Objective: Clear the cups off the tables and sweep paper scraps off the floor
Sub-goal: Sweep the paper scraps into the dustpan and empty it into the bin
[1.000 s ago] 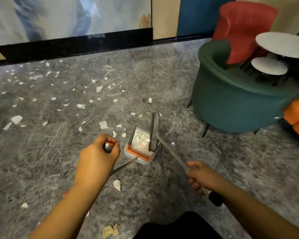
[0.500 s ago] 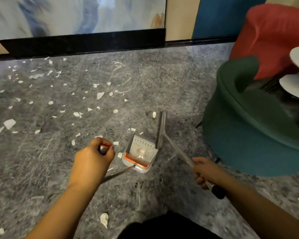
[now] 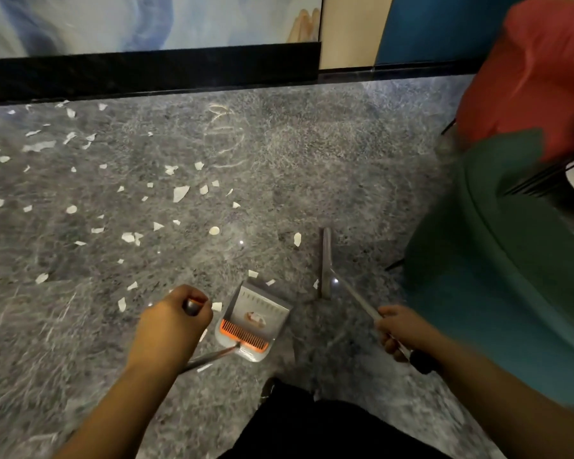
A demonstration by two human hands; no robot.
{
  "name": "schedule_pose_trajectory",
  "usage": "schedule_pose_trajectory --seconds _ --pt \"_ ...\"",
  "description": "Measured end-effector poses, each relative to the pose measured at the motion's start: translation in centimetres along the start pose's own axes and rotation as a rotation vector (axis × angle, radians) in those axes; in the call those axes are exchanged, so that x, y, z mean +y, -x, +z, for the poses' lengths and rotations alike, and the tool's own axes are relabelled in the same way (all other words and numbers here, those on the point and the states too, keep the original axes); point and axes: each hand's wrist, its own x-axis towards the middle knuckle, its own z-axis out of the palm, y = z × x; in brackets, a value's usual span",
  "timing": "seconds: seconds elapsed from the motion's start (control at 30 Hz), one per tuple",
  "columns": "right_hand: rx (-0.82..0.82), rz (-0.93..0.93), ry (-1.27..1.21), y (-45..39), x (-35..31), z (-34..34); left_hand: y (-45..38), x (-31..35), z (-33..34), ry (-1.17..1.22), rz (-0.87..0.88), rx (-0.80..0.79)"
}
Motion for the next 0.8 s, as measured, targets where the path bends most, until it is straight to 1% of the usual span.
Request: schedule_pose_trajectory --seconds 0.13,0.27,0.37,0.43,0.47,0.57,0.63,0.7,0.8 --pt "0.028 0.072 0.029 -3.5 -2.6 0.1 -4.1 0.1 0.3 -0.023 0.000 -0.008" --pt "0.049 0.153 0.095 -7.2 -5.4 0.3 -6.6 -0.3 -0.2 -0.031 -0.055 -0.006" --pt "0.036 0.231 0.130 -10.5 -7.6 0.5 -7.9 -0.7 -0.1 -0.033 -0.106 0.018" --pt "0.009 0.256 0.207 -12.5 -9.3 0.8 -8.6 -0.5 0.1 -0.008 -0.147 0.037" --pt "0.002 0.248 0.259 -13.7 -10.0 1.1 -8.9 -0.3 0.2 -0.002 -0.165 0.049" --pt "-0.045 0.144 0.503 -16.3 -12.7 2.3 -10.0 0.2 0.5 0.019 -0.228 0.083" --pt "-0.085 0.143 0.560 -17.9 -14.7 3.1 -10.5 0.7 0.5 0.041 -0.274 0.105" --pt "-0.119 0.184 0.600 -19.2 -16.9 4.0 -11.0 1.1 0.4 0.048 -0.321 0.131" --pt "-0.195 0.117 0.707 -20.2 -19.9 5.7 -11.6 1.4 0.3 0.064 -0.405 0.163"
